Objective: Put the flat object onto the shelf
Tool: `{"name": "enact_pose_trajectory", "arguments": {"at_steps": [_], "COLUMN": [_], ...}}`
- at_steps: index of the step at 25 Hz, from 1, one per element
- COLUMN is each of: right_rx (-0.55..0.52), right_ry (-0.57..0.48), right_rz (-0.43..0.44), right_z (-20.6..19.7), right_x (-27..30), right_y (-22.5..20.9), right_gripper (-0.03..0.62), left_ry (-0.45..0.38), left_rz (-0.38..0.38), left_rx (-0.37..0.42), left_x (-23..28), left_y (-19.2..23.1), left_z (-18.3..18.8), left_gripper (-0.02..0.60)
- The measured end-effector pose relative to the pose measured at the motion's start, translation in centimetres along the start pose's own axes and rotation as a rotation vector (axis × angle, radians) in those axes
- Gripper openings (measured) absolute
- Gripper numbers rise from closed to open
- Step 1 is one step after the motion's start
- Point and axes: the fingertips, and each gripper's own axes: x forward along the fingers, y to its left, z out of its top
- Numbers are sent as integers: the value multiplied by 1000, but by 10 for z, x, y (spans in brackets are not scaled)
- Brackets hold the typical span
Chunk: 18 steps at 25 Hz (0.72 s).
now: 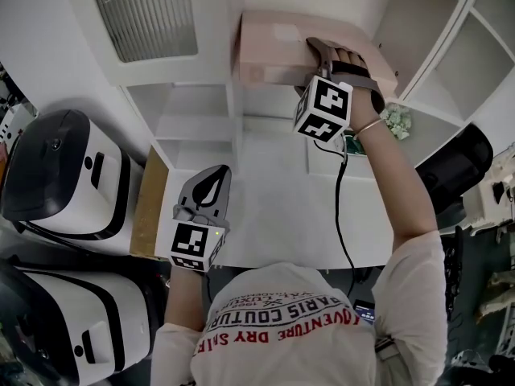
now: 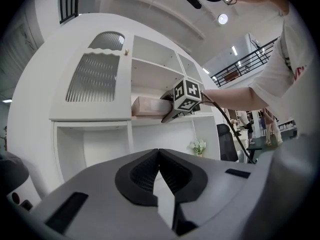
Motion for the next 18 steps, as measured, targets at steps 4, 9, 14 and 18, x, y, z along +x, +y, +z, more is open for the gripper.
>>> {"name": "enact_pose_trajectory", "arguments": {"at_steps": [4,9,14,18], "right_rx": [-5,-5,-12,-21], "right_ry": [-25,-20,25,43], "right_rz": [18,54,68,59], "right_z": [5,8,7,7], "right_x": [6,16,24,27], "right_y": [1,2,4,4], "right_gripper": [431,456,476,480], "left_ry": [8,13,15,14], "left_rz": [-6,-7,-1,1], "left_rx": [-2,-5,-3,-6], "left_x": [5,8,10,10], "left_y": [1,2,5,7], "left_z": [-4,-6,-8,-8], "left_gripper": [14,14,14,14]}}
